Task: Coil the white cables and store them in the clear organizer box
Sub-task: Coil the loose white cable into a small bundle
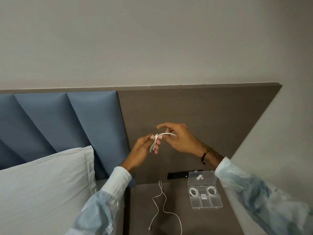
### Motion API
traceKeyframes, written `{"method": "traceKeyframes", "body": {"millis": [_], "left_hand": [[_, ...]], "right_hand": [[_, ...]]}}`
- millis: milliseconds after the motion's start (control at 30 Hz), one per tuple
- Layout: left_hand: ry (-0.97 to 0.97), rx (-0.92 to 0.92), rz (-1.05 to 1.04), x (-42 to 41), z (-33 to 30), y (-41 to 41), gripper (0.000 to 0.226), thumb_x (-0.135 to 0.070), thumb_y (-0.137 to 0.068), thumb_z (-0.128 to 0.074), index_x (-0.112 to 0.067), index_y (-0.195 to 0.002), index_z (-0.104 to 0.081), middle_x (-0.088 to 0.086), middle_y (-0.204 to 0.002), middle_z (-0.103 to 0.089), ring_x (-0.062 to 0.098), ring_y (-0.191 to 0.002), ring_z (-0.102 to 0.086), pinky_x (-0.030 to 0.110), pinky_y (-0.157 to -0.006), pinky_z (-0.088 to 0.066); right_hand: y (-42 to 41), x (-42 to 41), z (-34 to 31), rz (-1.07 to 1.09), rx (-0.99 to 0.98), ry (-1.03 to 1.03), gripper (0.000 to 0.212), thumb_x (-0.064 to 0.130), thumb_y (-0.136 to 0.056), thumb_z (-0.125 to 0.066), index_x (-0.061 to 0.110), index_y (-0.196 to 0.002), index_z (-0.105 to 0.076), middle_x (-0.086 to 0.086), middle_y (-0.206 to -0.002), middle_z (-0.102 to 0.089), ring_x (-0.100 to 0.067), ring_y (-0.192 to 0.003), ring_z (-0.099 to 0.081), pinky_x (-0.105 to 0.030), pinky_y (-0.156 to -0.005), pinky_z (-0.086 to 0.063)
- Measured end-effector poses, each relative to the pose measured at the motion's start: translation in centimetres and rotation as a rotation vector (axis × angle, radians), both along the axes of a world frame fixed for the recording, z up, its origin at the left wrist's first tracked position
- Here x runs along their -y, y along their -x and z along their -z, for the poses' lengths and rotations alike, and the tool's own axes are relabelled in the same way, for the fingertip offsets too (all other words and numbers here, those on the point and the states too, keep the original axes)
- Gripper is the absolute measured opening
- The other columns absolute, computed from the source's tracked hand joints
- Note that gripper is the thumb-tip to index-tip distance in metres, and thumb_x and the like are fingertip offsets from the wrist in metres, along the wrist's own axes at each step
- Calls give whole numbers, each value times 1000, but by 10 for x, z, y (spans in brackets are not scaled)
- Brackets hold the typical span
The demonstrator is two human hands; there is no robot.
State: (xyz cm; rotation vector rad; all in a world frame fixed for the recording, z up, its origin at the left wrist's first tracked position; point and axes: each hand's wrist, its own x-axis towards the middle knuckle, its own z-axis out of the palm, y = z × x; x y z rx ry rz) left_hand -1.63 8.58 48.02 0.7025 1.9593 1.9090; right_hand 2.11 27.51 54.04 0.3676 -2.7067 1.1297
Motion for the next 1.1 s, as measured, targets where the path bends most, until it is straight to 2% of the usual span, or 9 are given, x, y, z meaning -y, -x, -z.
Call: {"method": "traceKeyframes", "body": {"millis": [67, 133, 267, 400, 533, 600, 800, 933, 1100], "left_hand": [[-33, 74, 39, 0, -1, -1, 39, -32, -106, -40, -21, -81, -68, -3, -73, -64, 8, -65, -57, 19, -67, -50], [-29, 82, 63, 0, 1, -3, 39, -35, -107, -39, -22, -79, -64, -1, -75, -63, 9, -67, -56, 20, -69, -49], [15, -110, -95, -11, 5, -10, 41, -35, -109, -36, -22, -77, -59, -2, -77, -62, 11, -72, -56, 24, -72, -47], [143, -362, -306, -20, 5, -16, 37, -26, -109, -36, -25, -77, -55, -6, -82, -47, 4, -75, -50, 15, -73, -40], [84, -168, -263, -19, 1, -19, 37, -23, -110, -36, -14, -76, -51, 2, -81, -44, 6, -71, -45, 22, -72, -38], [26, -25, -274, -15, -1, -19, 39, -26, -110, -37, -16, -74, -48, -1, -76, -45, 3, -68, -43, 19, -68, -37], [-115, 303, -202, -23, -1, -23, 45, -25, -109, -36, -20, -66, -46, -9, -65, -52, 6, -67, -45, 25, -69, -35], [-304, 538, -203, -42, 0, -28, 43, -20, -108, -38, -21, -66, -48, -6, -64, -55, 7, -65, -49, 27, -70, -38], [-317, 570, -267, -51, 0, -27, 42, -11, -105, -42, -19, -68, -61, -9, -73, -72, 9, -74, -63, 26, -70, -48]], "right_hand": [[0, 0, 6, -66, 153, 119, 16, 30, -96, -66, 26, -109, -74, 23, -70, -68, 8, -67, -61, -12, -68, -48], [-1, -1, 13, -73, 234, 169, 13, 34, -96, -64, 26, -100, -74, 28, -72, -68, 10, -69, -62, -14, -69, -48], [-2, -2, 20, 5, 207, 184, 20, 40, -95, -65, 21, -92, -70, 3, -83, -76, -2, -70, -68, -31, -73, -57], [-5, -2, 20, 45, 184, 187, 21, 39, -95, -66, 19, -90, -71, -7, -83, -75, -6, -68, -66, -33, -72, -58], [-9, -20, 21, -4, 339, 413, 13, 20, -93, -71, 15, -104, -76, -3, -80, -73, -4, -67, -64, -16, -65, -54], [-11, -32, 24, 5, 381, 468, 16, 11, -89, -75, 10, -105, -77, 0, -80, -75, -4, -68, -67, -14, -67, -55], [-8, -45, 29, 92, 191, 141, 14, 15, -82, -82, 14, -97, -81, 9, -84, -74, 0, -75, -68, -15, -73, -55], [-4, -26, 38, 294, 110, 628, 11, 6, -84, -80, 6, -95, -79, -3, -78, -77, -4, -67, -71, -17, -65, -58], [-11, -6, 51, 352, 425, 1131, 6, 4, -88, -74, 6, -93, -75, -10, -85, -78, -13, -68, -74, -23, -63, -61]]}}
